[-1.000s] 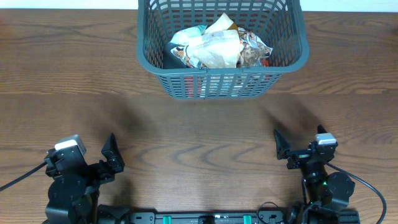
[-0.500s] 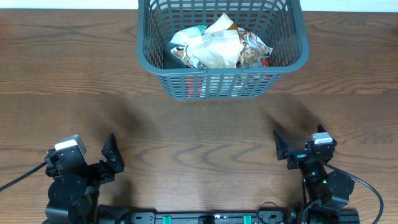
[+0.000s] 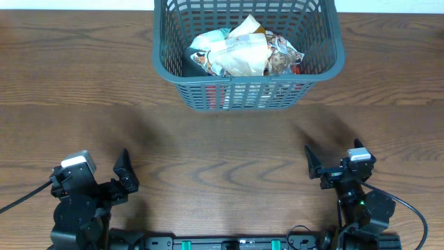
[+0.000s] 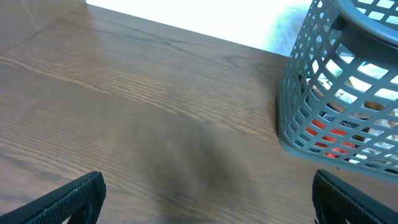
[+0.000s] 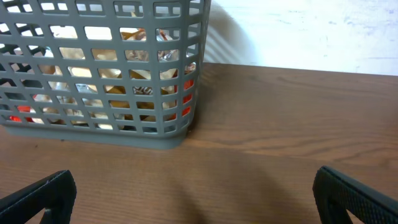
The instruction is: Pack container
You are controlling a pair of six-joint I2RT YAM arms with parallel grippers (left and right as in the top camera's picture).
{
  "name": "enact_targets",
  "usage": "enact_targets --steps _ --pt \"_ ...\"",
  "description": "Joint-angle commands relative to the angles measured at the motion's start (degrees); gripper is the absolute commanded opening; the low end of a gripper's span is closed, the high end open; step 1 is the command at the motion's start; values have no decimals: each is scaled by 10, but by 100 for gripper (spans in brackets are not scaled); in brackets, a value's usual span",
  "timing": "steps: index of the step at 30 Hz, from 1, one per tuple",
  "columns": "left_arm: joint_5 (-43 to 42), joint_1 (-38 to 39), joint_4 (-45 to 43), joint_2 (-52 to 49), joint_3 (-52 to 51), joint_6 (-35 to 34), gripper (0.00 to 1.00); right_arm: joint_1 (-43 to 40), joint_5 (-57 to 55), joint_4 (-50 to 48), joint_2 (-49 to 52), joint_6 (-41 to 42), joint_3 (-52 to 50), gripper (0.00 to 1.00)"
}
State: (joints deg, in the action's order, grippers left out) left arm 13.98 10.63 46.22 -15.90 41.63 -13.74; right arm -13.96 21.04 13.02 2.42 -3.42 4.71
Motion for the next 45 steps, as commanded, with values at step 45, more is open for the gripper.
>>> enact_targets --steps 45 --pt "47 2 -53 5 -2 1 99 128 0 0 -21 -7 -5 99"
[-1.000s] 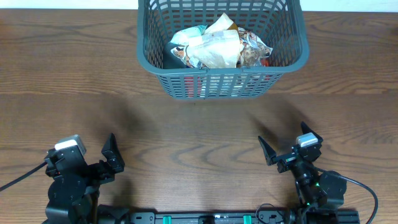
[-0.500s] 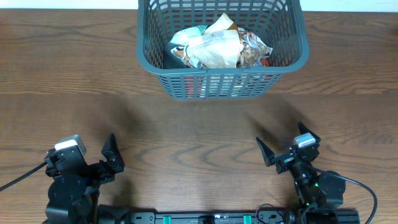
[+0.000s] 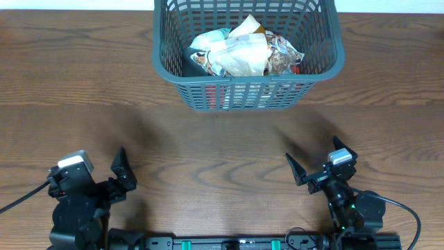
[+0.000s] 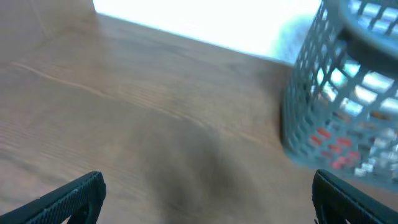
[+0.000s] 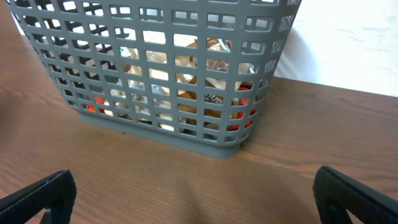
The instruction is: Pack container
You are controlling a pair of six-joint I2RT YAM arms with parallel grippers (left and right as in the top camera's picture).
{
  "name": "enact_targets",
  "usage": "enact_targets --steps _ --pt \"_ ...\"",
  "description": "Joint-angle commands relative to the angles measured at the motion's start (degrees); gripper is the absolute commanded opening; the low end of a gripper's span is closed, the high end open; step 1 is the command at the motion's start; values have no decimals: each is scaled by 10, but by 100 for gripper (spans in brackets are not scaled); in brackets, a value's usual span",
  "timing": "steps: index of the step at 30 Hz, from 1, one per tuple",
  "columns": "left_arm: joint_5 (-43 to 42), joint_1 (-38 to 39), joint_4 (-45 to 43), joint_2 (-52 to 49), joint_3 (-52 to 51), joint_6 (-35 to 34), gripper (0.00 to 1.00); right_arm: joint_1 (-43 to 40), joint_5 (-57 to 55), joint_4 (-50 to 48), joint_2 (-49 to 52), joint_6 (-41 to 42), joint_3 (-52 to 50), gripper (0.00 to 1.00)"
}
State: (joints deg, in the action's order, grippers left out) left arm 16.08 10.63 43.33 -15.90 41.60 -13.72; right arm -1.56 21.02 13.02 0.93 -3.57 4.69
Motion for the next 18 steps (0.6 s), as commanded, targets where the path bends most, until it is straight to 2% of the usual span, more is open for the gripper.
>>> enact_targets --steps 1,5,8,12,18 --pt "27 2 -57 5 -2 2 99 4 0 0 -6 -6 -5 99" --pt "27 2 -154 4 -2 28 99 4 0 0 -6 -6 -5 99" --pt "26 1 -190 5 -2 26 99 4 0 0 -6 -6 -5 99" --pt "24 -1 -191 31 -2 2 99 4 0 0 -6 -6 -5 99" --pt "24 -10 -159 124 -2 0 99 4 0 0 -6 -6 -5 99"
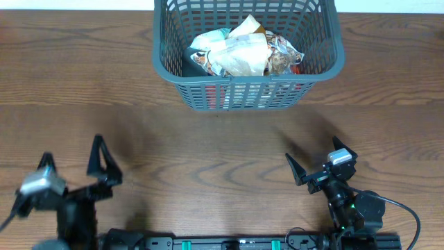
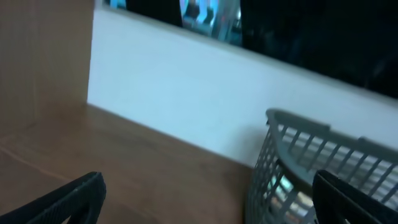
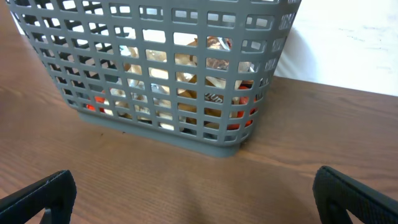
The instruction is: Pack container
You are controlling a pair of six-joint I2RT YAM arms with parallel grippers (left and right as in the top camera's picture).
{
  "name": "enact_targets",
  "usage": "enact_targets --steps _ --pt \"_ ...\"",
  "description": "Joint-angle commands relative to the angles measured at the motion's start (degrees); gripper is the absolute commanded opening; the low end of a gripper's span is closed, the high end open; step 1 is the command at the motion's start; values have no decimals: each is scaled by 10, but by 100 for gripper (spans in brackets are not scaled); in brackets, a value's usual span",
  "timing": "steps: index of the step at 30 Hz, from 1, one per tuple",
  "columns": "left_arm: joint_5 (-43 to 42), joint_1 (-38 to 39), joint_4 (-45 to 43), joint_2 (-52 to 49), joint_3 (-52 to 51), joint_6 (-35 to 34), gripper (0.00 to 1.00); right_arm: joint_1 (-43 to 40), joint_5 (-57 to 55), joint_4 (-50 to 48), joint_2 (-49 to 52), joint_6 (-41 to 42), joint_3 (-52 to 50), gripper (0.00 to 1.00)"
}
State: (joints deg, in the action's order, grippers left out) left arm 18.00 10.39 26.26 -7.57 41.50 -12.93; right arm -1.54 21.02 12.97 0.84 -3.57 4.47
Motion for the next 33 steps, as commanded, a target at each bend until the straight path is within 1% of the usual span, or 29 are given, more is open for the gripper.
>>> enact_targets --steps 1,4,11,14,17,19,24,27,31,33 --pt "5 -9 21 56 0 -8 99 4 0 0 -5 -6 -2 99" --pt "5 -17 48 72 7 -21 99 4 0 0 -5 -6 -2 99" --pt "-46 -20 50 74 0 -34 99 4 0 1 -5 -6 -2 99" --pt "-56 -20 45 74 -20 -56 99 4 0 0 -5 -6 -2 99" --pt "-60 -20 30 74 -65 -84 99 4 0 0 -5 -6 -2 99" --pt "-67 -20 -7 74 -110 -91 99 4 0 0 -5 -6 -2 99" --pt "-84 -20 -155 74 -244 -91 99 4 0 0 -5 -6 -2 99" --pt "-86 -20 -220 74 -307 -91 99 4 0 0 -5 -6 -2 99" --pt "-86 -20 -268 74 -365 -93 99 4 0 0 -5 -6 -2 99" --pt "-86 -20 -274 74 -381 -93 99 4 0 0 -5 -6 -2 99"
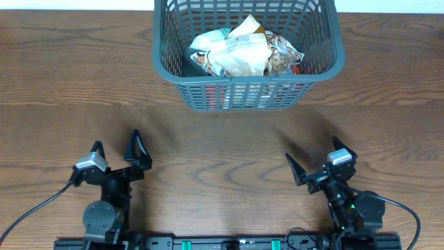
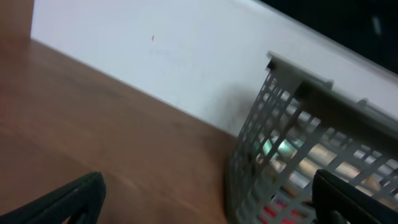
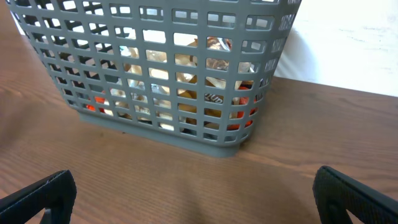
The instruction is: Pack container
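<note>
A grey plastic basket (image 1: 326, 66) stands at the far middle of the wooden table, filled with crumpled snack packets (image 1: 243, 52). It also shows through its lattice wall as the basket (image 3: 168, 74) and, blurred, the basket (image 2: 298, 149). My left gripper (image 1: 116, 154) sits open near the front left, empty. My right gripper (image 1: 313, 161) sits open near the front right, empty, facing the basket. Both are well short of the basket.
Bare wooden table (image 1: 222, 146) lies between the grippers and the basket. A white wall (image 2: 155, 56) runs behind the table's far edge.
My left gripper has shifted right and now points toward the basket's left side; its view shows table and basket instead of mostly wall. The right gripper has not moved.
Both grippers stood open and empty at the front of the table with the basket full. The right one then shifted left to face the basket and stayed. The left one swung left and tilted up, and now sits further right, level again.
</note>
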You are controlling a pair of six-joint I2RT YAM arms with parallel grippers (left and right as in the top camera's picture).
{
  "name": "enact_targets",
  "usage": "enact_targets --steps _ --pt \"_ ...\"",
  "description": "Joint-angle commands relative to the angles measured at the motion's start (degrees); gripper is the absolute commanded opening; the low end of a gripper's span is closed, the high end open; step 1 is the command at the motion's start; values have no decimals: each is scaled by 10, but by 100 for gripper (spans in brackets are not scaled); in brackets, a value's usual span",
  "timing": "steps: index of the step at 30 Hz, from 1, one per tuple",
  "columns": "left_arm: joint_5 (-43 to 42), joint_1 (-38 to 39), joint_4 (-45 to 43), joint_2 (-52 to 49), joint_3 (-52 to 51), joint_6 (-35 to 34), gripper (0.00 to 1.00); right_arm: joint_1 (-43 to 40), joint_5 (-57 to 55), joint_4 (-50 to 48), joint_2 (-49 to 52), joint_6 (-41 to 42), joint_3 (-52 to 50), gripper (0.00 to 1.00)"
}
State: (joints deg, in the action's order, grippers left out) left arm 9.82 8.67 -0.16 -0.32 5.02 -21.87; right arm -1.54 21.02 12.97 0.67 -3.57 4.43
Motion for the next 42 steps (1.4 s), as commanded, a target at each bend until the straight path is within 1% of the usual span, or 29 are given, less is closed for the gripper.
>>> enact_targets --steps 1,7,15,19,42 --pt "-4 -3 -10 2 -22 -3 99 4 0 0 -3 -6 -2 99" --pt "-4 -12 -10 2 -43 -3 99 4 0 0 -3 -6 -2 99" --pt "-5 -65 37 2 -48 -5 99 4 0 0 -3 -6 -2 99" --pt "-5 -84 36 2 -48 -3 99 4 0 0 -3 -6 -2 99" --pt "-4 -87 35 2 -48 -3 99 4 0 0 -3 -6 -2 99"
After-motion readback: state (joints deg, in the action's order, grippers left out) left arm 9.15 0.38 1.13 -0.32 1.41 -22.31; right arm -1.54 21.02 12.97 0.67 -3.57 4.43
